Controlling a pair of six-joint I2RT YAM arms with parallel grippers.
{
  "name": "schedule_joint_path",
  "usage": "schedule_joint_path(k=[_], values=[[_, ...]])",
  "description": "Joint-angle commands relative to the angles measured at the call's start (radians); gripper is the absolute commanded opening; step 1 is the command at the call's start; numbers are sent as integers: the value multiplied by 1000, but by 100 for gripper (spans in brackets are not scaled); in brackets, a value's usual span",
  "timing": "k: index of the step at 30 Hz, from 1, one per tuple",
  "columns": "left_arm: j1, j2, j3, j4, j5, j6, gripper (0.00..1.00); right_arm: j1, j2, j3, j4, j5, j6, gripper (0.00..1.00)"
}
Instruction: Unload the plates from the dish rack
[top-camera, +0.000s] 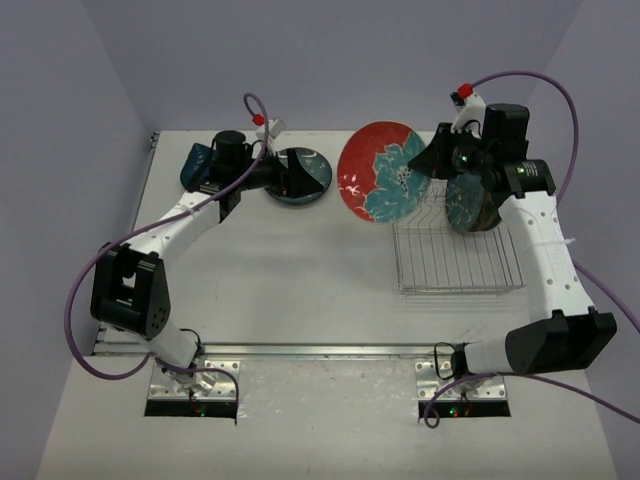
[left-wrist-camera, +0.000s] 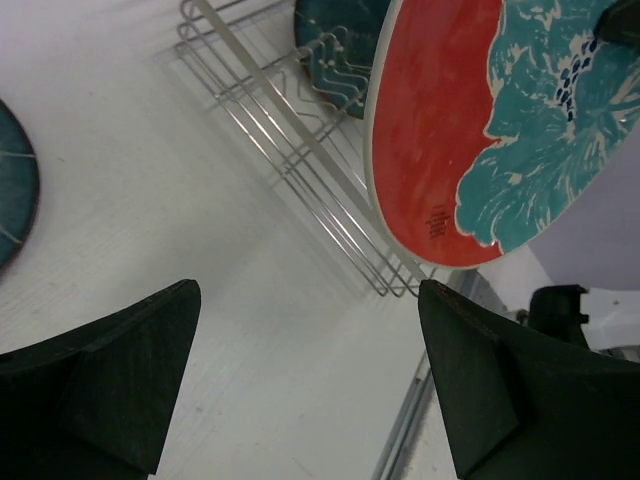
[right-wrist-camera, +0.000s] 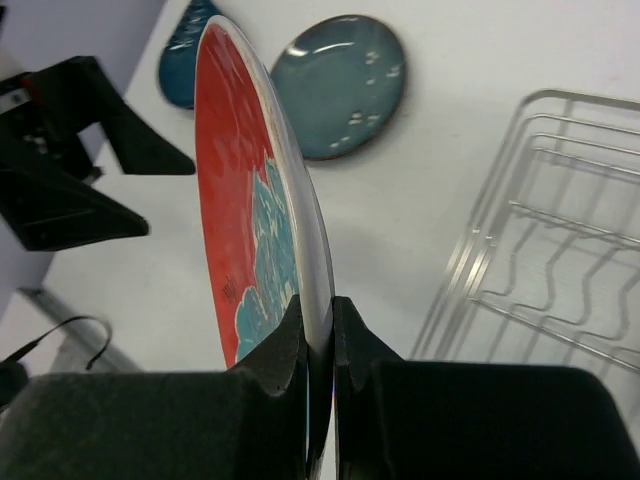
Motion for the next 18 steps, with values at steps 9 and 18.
schedule_joint_path(k=[9,18], values=[[-63,34,-59,304,246,-293,55,123,7,-65,274,-307,155,0],[-30,82,-88,424,326,-390,0,125,28,-61,206,-152,117,8]])
